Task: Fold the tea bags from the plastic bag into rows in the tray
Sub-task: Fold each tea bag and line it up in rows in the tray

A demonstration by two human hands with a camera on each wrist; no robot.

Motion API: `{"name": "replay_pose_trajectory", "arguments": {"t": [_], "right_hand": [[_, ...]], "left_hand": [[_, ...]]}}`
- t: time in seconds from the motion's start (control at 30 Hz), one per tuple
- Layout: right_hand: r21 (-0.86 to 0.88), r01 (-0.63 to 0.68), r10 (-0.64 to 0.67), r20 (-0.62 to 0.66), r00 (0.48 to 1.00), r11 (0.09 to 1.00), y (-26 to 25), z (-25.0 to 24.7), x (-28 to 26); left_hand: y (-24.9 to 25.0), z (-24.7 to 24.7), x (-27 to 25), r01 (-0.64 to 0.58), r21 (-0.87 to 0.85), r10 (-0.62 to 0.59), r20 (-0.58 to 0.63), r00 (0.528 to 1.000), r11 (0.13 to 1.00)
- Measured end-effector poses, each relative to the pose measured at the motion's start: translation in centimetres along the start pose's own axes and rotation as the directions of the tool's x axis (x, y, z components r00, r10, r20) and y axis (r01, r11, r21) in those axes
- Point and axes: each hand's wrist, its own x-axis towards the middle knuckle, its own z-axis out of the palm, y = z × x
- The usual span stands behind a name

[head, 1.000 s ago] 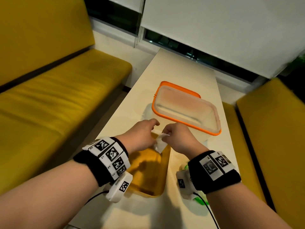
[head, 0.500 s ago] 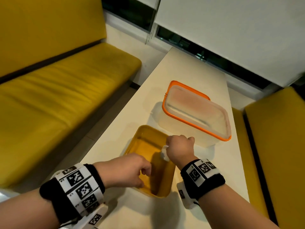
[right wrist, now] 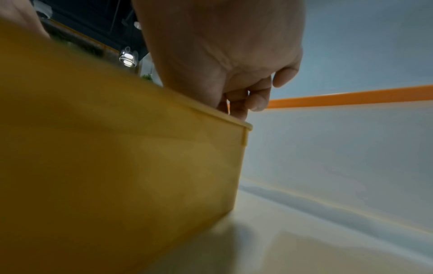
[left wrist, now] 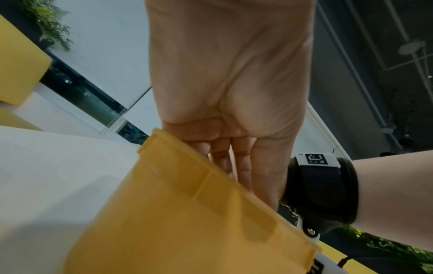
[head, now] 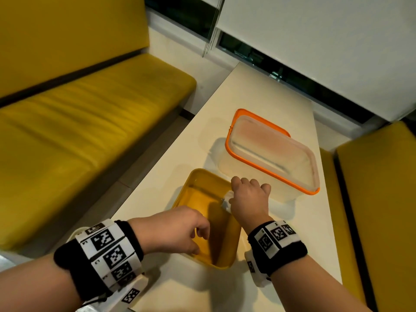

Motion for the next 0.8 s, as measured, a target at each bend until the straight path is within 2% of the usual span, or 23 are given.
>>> {"name": "replay_pose_trajectory", "arguments": {"t": [0.17,0.23,0.33,0.4,0.47,0.57,0.67,0.8], "right_hand": [[0.104,-0.044,0.045,0.001,0.999,0.994,0.1,-2.0,-0.4],[0.267,-0.128,0.142,-0.032,0.989,0.955,1.0,-4.2,-1.1],[0.601,-0.181,0.282,-0.076,0.957,0.778,4.7,-8.8,-3.9],[0.718,-0.172,0.332,-0.087,0.939,0.675,7.6,-11.1,-7.1],[0.729,-0.205,0.379,-0.081,0.922,0.653,10.1,-11.8,-10.2],[0.607,-0.343,0.396,0.05,0.917,0.717,11.9,-9.2,-13.4],[0.484,-0.455,0.416,0.194,0.889,0.748,12.1,-4.6,-15.2],[0.427,-0.542,0.492,0.231,0.839,0.724,11.2,-0.4,-15.1]], "left_hand": [[0.1,-0.5,0.2,-0.015,-0.002,0.015,-0.016,1.0,1.0],[0.1,-0.4,0.2,-0.025,-0.006,0.024,-0.047,0.999,1.0],[-0.2,-0.2,-0.1,-0.031,-0.027,0.029,-0.087,0.996,0.999],[-0.2,-0.1,-0.4,-0.048,-0.058,0.041,-0.113,0.993,0.997],[0.0,0.0,-0.5,-0.068,-0.092,0.054,-0.155,0.986,0.993],[0.3,0.3,-0.7,-0.04,-0.141,0.013,-0.189,0.982,0.989],[1.0,0.6,-0.2,-0.011,-0.179,-0.019,-0.16,0.987,0.984],[2.8,1.4,1.1,0.0,-0.15,-0.017,-0.11,0.994,0.989]]}}
